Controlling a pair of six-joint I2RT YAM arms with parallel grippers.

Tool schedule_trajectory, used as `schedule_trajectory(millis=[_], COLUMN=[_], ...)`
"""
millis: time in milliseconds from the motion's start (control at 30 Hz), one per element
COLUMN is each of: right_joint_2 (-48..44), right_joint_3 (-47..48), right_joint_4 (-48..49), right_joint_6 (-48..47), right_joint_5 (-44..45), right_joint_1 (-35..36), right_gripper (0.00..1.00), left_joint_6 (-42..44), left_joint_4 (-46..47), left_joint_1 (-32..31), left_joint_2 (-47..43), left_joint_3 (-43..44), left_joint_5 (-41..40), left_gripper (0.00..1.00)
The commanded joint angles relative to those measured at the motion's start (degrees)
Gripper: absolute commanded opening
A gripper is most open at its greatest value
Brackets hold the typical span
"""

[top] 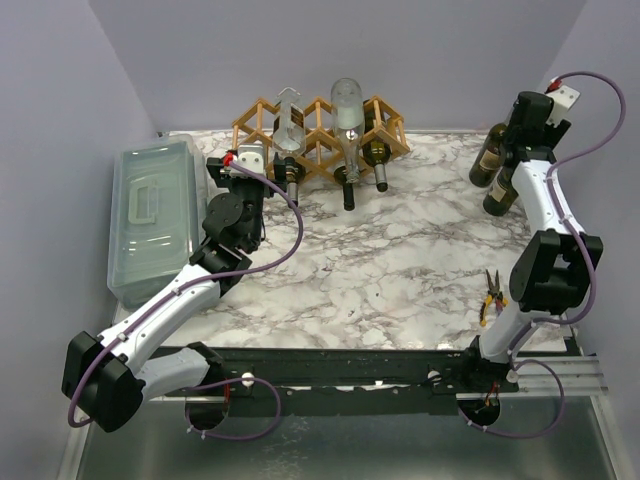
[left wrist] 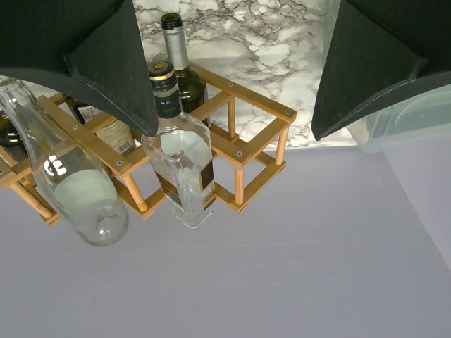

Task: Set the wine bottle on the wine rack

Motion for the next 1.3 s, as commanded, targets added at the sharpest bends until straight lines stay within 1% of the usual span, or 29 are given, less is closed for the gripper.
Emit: schedule_trajectory(millis=[0,67,167,233,300,367,467,633,767,1000,1133,1267], right_joint_2=[2.33,2.06,1.88,2.05,2.09,1.94,0.45,-3.82,-7.73,-15.02,-19.1,-24.21], right_joint_3=[-0.96,-2.61,-5.37,-6.4,-7.32,-7.06,-9.12,-14.1,-17.42,-22.99,-25.03,-28.58], right_joint_4=[2.42,3.82,6.97,7.39,7.9,6.56,6.51,4.79,2.63,-0.98,-5.72,-6.15], right_joint_6=[-0.5,-0.88,-2.04,-2.5,-2.97,-3.33,-3.34,-2.69,-3.21,-3.13,-1.15,-2.55], right_joint_5=[1.81,2.0,2.74,2.96,2.22,1.47,2.33,2.18,2.71,-0.21,-8.31,-16.59], right_joint_1=[-0.08,-0.1,-0.08,-0.07,-0.08,0.2,1.35,2.93,5.95,12.79,17.02,21.98], right_gripper=[0.64,0.63,0.58,0.55,0.49,0.37,0.28,0.09,0.01,0.01,0.0,0.01], left_joint_6=[0.07,0.18,0.33,0.33,0.42,0.34,0.31,-0.11,-0.77,-1.51,-1.65,-2.26], left_joint_4=[-0.23,-0.25,-0.23,-0.23,-0.23,-0.23,-0.23,-0.23,-0.32,-1.02,-1.37,-1.9], left_joint_1=[0.09,0.09,0.09,0.09,0.09,0.09,0.18,0.18,0.18,0.18,0.18,0.19], left_joint_2=[-0.97,-1.0,-1.07,-1.08,-1.01,-1.06,-1.05,-0.95,-0.35,0.36,0.64,0.45], left_joint_3=[-0.26,-0.26,-0.17,-0.18,-0.17,-0.15,-0.17,-0.19,-0.09,0.26,0.36,0.62], left_joint_5=[0.96,0.97,0.77,0.79,0.73,0.8,0.94,1.41,1.59,3.34,4.22,4.71], left_gripper=[0.91,0.91,0.91,0.91,0.91,0.91,0.91,0.91,0.91,0.91,0.91,0.91])
